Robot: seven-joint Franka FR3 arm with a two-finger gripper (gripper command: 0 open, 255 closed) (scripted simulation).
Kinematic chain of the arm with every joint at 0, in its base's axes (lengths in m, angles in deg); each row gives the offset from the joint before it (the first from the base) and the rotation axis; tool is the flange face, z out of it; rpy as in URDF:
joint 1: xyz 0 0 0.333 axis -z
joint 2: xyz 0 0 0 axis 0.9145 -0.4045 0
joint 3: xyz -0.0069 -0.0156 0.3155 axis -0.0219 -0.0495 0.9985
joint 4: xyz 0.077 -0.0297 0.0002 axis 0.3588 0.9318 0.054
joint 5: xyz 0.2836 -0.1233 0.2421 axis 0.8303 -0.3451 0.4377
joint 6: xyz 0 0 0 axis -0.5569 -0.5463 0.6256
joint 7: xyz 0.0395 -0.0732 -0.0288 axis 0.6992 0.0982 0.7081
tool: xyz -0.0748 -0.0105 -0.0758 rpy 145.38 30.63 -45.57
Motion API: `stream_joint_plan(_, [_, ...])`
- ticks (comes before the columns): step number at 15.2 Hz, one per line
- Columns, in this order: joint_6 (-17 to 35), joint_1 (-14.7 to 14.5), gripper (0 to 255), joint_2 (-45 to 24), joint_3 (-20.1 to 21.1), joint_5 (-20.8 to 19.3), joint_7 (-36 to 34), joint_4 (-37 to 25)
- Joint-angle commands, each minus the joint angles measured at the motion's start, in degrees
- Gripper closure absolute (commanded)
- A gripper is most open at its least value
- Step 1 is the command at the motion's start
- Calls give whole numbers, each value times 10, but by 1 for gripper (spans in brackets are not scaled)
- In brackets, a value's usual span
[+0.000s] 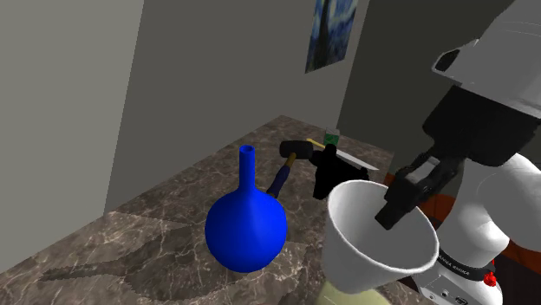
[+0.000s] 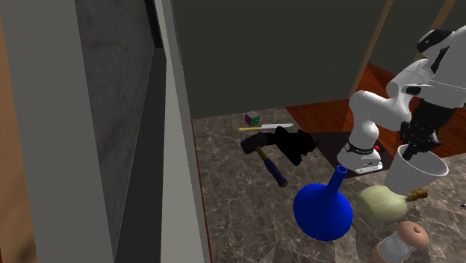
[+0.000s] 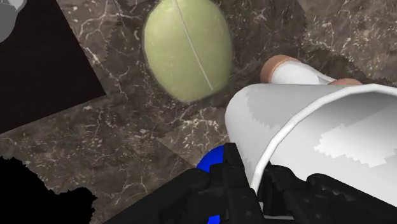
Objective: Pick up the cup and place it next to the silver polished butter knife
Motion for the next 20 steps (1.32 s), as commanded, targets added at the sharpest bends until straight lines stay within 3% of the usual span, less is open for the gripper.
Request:
stream_joint_plan(1, [-8,-13,255,9,25,16,-31,-7])
stream_joint_plan(11, [-43,-44,255,20,143,78,-171,-84])
stream_joint_plan(20, [-65,-22,255,-4,256,117,-292,-203])
